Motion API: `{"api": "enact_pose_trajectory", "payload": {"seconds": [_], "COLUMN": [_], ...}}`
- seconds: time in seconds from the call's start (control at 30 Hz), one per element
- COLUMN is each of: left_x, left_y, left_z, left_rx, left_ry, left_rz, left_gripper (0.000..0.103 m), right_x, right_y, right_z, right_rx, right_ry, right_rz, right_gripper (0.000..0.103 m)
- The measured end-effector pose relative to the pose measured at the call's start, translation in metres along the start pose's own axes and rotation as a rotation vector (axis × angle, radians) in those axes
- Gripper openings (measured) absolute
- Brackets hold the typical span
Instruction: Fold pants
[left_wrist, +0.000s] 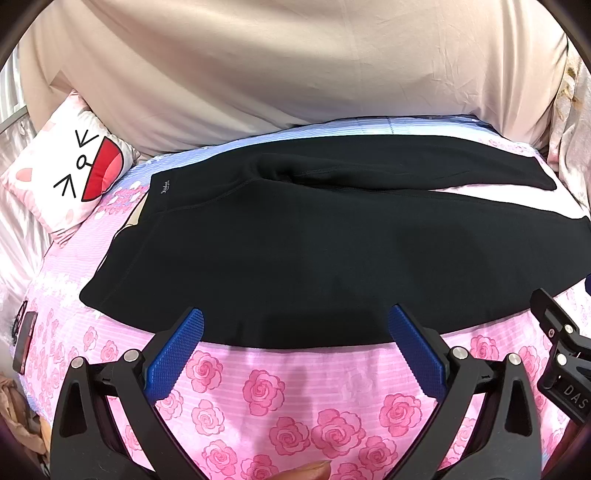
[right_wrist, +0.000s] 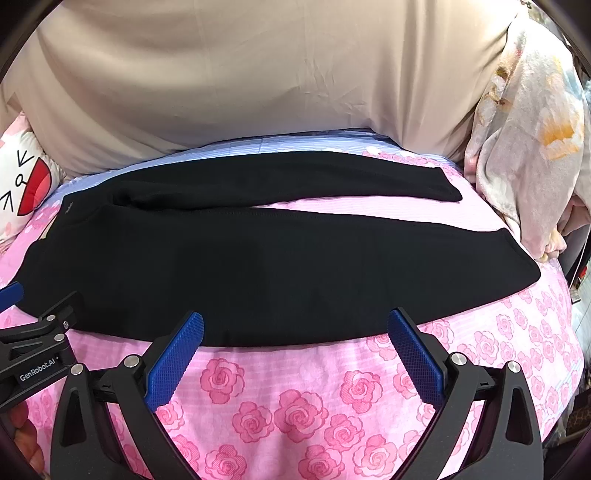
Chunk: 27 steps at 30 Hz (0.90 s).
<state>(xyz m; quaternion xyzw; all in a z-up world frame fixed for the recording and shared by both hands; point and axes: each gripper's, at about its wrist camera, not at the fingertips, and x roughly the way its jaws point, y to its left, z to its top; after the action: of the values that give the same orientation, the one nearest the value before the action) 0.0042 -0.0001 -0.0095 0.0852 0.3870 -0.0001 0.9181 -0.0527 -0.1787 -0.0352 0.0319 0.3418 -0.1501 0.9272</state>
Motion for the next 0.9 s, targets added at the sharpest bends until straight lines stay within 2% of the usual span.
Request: {"api": "enact_pose_trajectory", "payload": {"seconds": [0.7,0.83,0.9], "left_x": [0.013,0.021,0.027], "left_y": [-0.002,0.004,0.011], "left_z": [0.005,0.012,0.018], "left_rx": [0.006,-0.008,-0.018], "left_ry": [0.017,0.018,0.025], "left_rz": [0.002,-0.027,-0.058], "left_gripper": [0.098,0.098,0.098], "right_x": [0.013,0.020,0.028], "right_y": [0.002,-0.009,-0.024], "right_z": [0.003,0.011,0.017], "right_rx": [-0.002,0.011,0.041], "right_ry": [0.024,0.031,0.042], "right_rz": [-0.002,0.023,0.068], "right_gripper": [0.097,0.097,0.097]}}
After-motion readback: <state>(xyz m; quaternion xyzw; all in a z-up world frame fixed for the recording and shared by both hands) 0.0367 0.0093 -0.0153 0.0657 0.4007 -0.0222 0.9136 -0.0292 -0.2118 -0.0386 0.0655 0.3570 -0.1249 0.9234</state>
